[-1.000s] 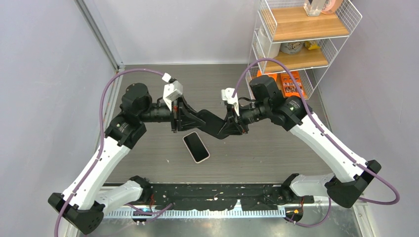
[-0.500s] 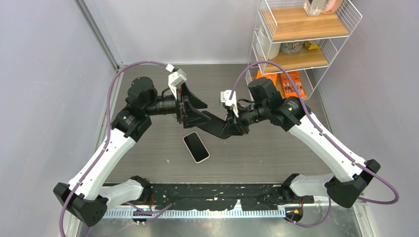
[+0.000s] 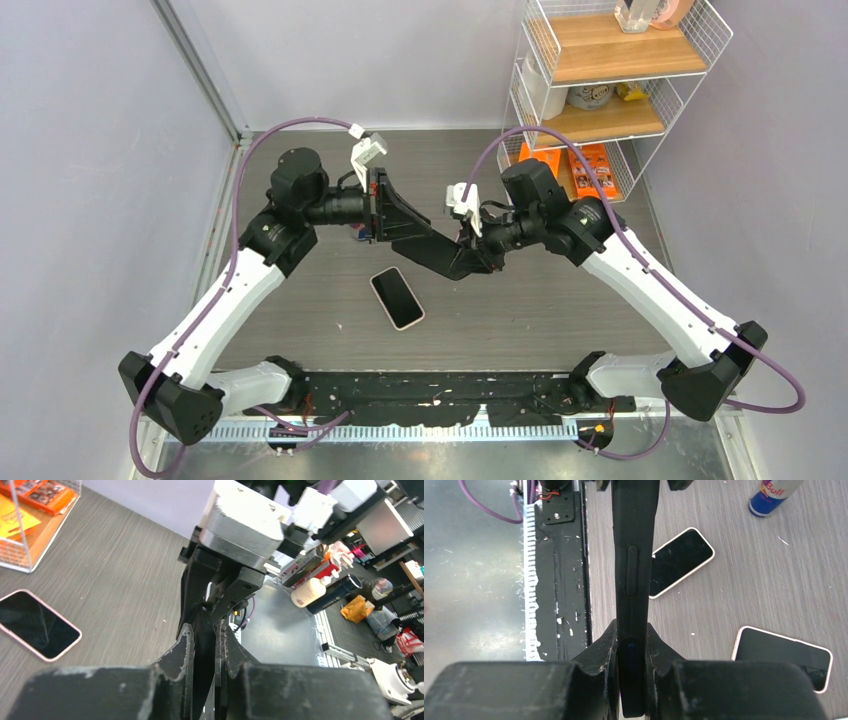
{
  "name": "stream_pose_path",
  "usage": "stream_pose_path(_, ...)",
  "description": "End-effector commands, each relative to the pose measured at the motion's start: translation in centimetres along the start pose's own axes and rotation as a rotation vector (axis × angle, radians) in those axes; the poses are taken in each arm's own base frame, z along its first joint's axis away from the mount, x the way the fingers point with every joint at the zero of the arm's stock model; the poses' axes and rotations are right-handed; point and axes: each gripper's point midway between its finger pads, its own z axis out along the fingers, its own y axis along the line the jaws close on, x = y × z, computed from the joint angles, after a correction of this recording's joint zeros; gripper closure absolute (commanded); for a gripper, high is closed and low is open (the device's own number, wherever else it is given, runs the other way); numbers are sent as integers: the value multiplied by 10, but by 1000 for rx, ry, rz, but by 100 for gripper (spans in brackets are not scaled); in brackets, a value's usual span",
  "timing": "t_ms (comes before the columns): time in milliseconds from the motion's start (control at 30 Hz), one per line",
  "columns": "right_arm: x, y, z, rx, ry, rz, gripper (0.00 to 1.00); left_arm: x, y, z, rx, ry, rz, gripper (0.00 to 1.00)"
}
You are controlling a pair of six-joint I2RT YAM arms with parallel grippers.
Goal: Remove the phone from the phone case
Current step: Remove the phone case from the phone.
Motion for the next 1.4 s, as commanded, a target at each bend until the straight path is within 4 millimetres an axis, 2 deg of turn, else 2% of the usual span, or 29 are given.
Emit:
stream_pose_path(0,-27,-6,-11,64,-88,-95,95,-12,9,4,-30,-62,-45,100)
stream_pose_path(100,-28,-10,-12,88,-90,-103,95,-5,16,8,-31,-91,-123,100)
stream_pose_path(500,-32,-21,-19,176,-78,-147,95,28,69,20,-168,-141,-491,100)
stream_pose_path(733,-31,-27,-21,218,-52,-168,95,56,94,29,-215,-116,-679,100)
stream_pose_path(1133,-28,-35,-22,265,-17,-206,95,79,120,44,-238,-49,-804,100)
stream_pose_path(1367,-25,-38,-20,276,3,-218,95,90,126,50,-250,-20,-829,100)
